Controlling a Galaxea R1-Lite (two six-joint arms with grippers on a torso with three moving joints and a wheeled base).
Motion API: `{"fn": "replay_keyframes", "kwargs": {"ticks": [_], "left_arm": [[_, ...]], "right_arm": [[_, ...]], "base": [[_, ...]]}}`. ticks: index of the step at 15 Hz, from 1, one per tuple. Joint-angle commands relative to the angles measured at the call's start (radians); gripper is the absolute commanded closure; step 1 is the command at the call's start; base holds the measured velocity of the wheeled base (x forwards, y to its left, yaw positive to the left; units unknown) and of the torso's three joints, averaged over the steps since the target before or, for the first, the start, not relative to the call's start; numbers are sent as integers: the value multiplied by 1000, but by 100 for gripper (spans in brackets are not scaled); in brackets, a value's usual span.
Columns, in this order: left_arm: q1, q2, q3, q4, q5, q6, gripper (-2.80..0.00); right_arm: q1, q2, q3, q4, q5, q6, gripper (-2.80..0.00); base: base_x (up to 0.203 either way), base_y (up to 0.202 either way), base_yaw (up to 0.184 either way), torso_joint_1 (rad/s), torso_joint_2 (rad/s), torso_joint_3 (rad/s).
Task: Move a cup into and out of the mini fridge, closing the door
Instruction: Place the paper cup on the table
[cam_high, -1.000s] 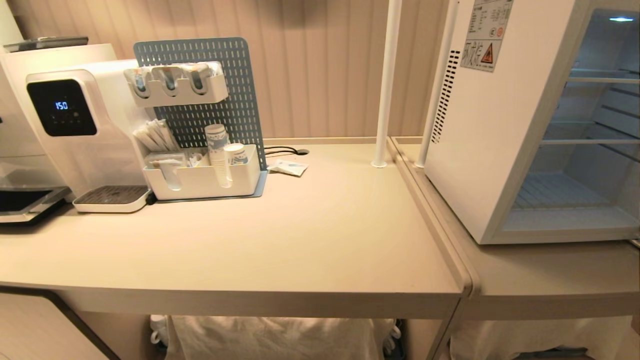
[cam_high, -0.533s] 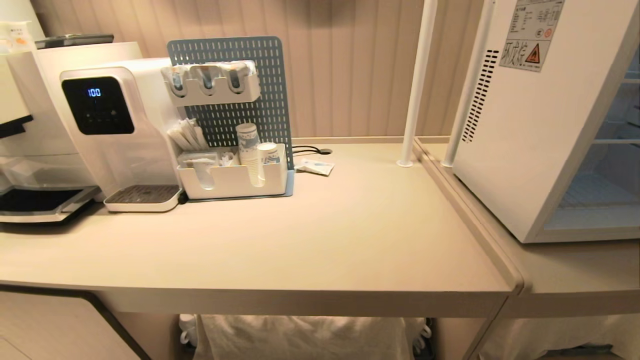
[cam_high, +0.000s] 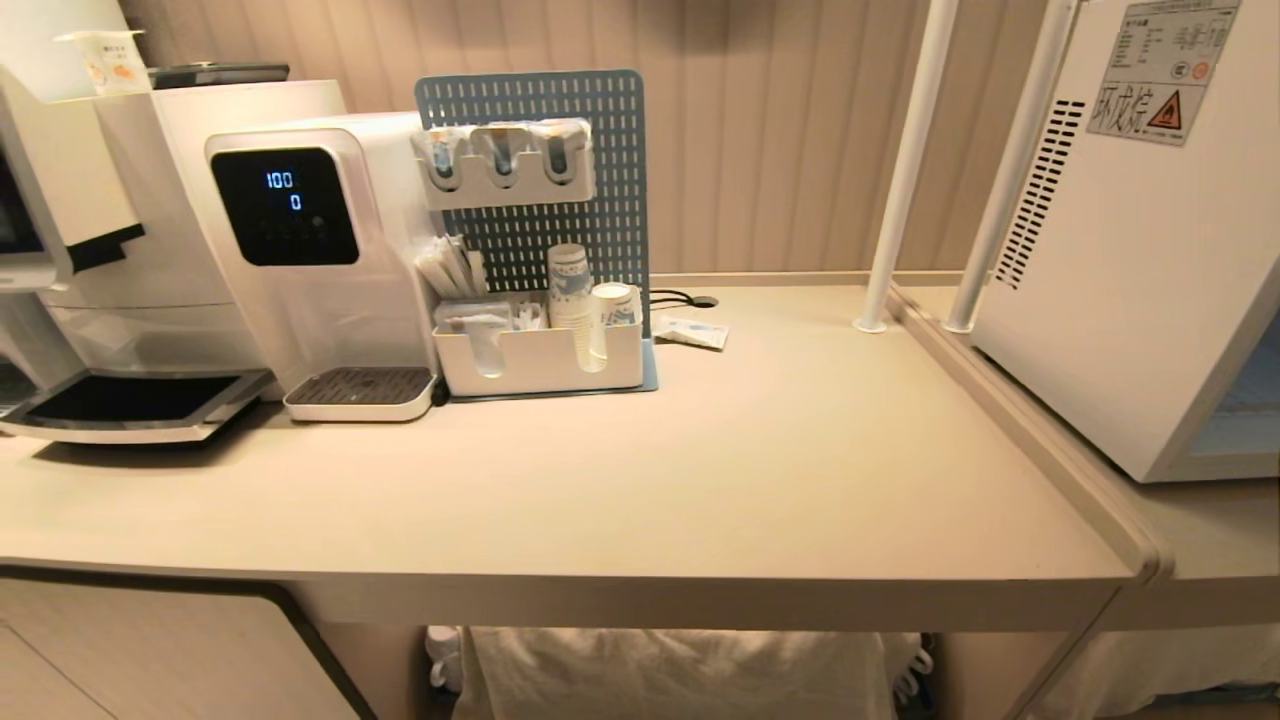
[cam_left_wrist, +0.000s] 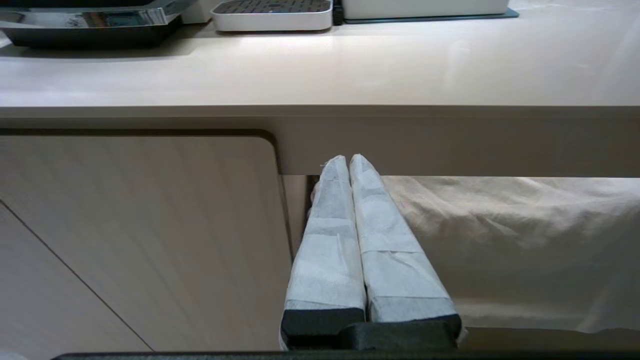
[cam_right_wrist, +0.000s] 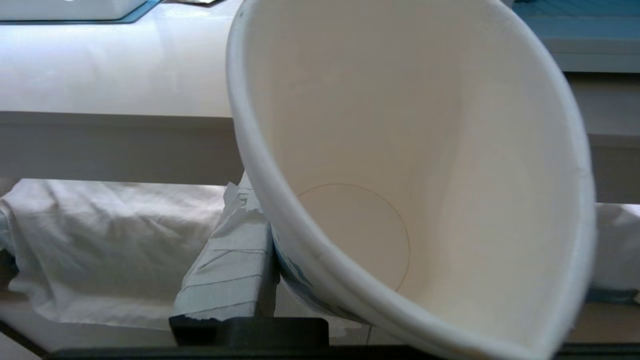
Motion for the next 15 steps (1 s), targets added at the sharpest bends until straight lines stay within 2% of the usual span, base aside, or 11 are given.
{"fn": "replay_keyframes", "kwargs": {"ticks": [1, 12, 15], "left_arm": [[1, 1, 1, 0, 0, 0, 0], [1, 1, 0, -2, 3, 11, 0], [1, 1, 0, -2, 3, 5, 0]], "right_arm": [[0, 1, 0, 1, 0, -1, 0], [0, 1, 0, -2, 5, -7, 0], [1, 1, 0, -1, 0, -2, 0]], "base": [[0, 196, -2, 2, -2, -2], [0, 193, -1, 2, 3, 3], [0, 112, 0, 0, 5, 1]]}}
